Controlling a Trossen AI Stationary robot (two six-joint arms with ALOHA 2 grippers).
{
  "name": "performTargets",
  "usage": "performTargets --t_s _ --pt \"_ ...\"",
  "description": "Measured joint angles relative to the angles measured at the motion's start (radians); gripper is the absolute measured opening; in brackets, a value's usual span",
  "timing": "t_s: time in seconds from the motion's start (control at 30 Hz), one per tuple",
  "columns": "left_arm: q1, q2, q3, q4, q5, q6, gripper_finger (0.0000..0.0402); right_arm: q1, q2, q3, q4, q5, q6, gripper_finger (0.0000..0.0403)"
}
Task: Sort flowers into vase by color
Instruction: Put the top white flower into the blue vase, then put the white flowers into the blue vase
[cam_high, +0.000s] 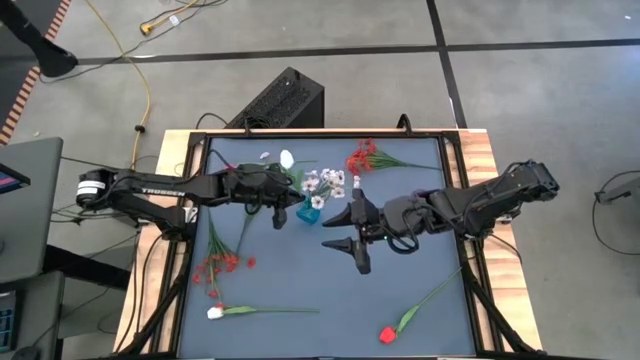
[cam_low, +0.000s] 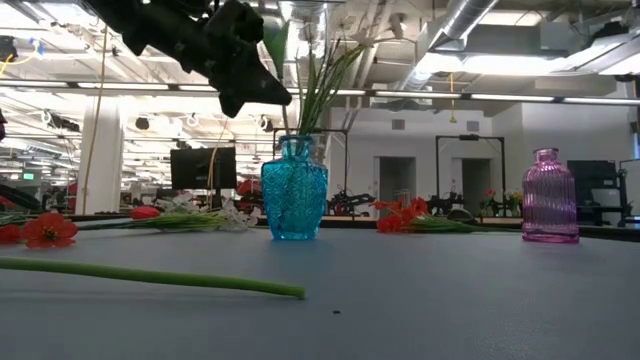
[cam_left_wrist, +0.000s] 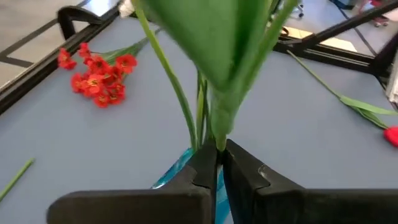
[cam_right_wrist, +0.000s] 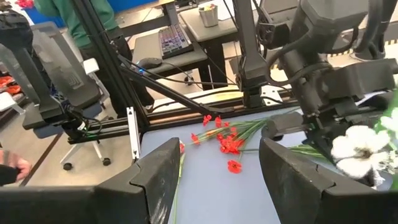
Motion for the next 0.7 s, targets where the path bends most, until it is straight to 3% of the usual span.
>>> performTargets --t_s 0.27,0.47,0.7 --pt "0.019 -0.038 0.004 -0.039 0.032 0.01 0.0115 -0.007 0.0 0.0 0.0 0.0 0.0 0.0244" --pt "0.064 -0.043 0.099 -0.364 0.06 0.025 0.0158 -0.007 0.0 0.0 -0.001 0.0 0.0 0.0244" --pt "0.083 -0.064 0.248 -0.712 0.169 0.162 0.0162 -0.002 0.0 0.0 -0.001 0.0 0.003 0.0244"
